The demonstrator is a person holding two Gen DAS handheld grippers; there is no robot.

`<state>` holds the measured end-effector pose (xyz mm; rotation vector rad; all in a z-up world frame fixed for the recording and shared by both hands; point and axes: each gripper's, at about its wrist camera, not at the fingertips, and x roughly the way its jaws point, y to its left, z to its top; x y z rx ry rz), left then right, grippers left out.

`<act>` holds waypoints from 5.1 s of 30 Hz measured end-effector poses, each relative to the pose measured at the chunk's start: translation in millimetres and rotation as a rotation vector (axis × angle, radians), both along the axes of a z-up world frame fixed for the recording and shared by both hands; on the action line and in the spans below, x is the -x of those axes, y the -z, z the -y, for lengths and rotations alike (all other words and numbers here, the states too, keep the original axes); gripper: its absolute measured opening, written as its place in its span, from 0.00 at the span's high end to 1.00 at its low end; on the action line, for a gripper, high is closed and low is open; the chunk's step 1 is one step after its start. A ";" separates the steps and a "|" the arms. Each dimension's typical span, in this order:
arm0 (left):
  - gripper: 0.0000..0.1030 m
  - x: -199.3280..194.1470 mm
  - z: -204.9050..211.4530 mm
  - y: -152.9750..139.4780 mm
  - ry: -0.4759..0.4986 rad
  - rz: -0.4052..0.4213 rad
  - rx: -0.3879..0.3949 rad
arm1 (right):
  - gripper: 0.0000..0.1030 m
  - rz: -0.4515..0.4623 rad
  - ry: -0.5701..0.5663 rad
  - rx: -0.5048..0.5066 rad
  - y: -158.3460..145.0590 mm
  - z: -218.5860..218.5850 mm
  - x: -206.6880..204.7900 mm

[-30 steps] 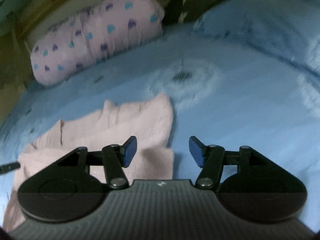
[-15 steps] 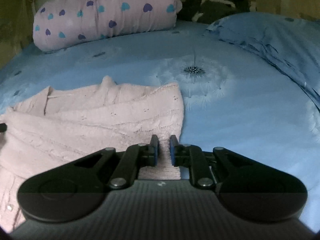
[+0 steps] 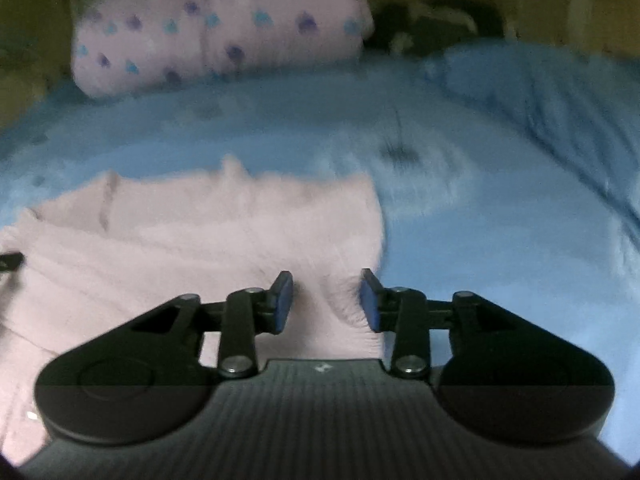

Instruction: Fold small clothes

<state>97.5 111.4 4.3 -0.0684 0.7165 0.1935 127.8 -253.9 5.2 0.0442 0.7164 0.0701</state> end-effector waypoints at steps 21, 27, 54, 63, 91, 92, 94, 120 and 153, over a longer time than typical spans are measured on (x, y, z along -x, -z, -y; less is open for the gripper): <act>0.03 88.5 39.4 -77.1 0.075 -0.044 -0.063 | 0.23 0.183 -0.115 -0.113 -40.9 0.3 63.4; 0.03 132.1 53.6 -98.3 0.056 -0.029 -0.032 | 0.23 0.228 -0.106 -0.148 -54.3 -7.0 105.0; 0.02 282.8 83.8 -51.6 0.164 -0.157 0.024 | 0.23 0.148 -0.280 -0.110 -60.1 -48.9 269.2; 0.00 301.5 104.6 -31.5 0.265 -0.175 -0.099 | 0.23 0.073 -0.365 -0.037 -35.2 -57.7 289.6; 0.00 310.5 103.2 -22.0 0.358 -0.176 -0.246 | 0.20 0.020 -0.310 0.209 -6.4 -63.0 284.0; 0.00 308.5 104.1 -21.8 0.362 -0.175 -0.259 | 0.20 0.021 -0.307 0.218 -6.0 -63.9 283.0; 0.00 303.8 108.5 -22.2 0.374 -0.158 -0.309 | 0.20 0.023 -0.302 0.226 -5.4 -65.1 280.0; 0.00 288.5 99.6 -6.2 0.346 -0.026 -0.280 | 0.20 0.069 -0.214 0.168 4.9 -58.1 265.4; 0.86 291.9 106.5 -25.6 0.306 0.042 -0.234 | 0.89 0.181 -0.164 0.124 -7.0 -55.3 274.9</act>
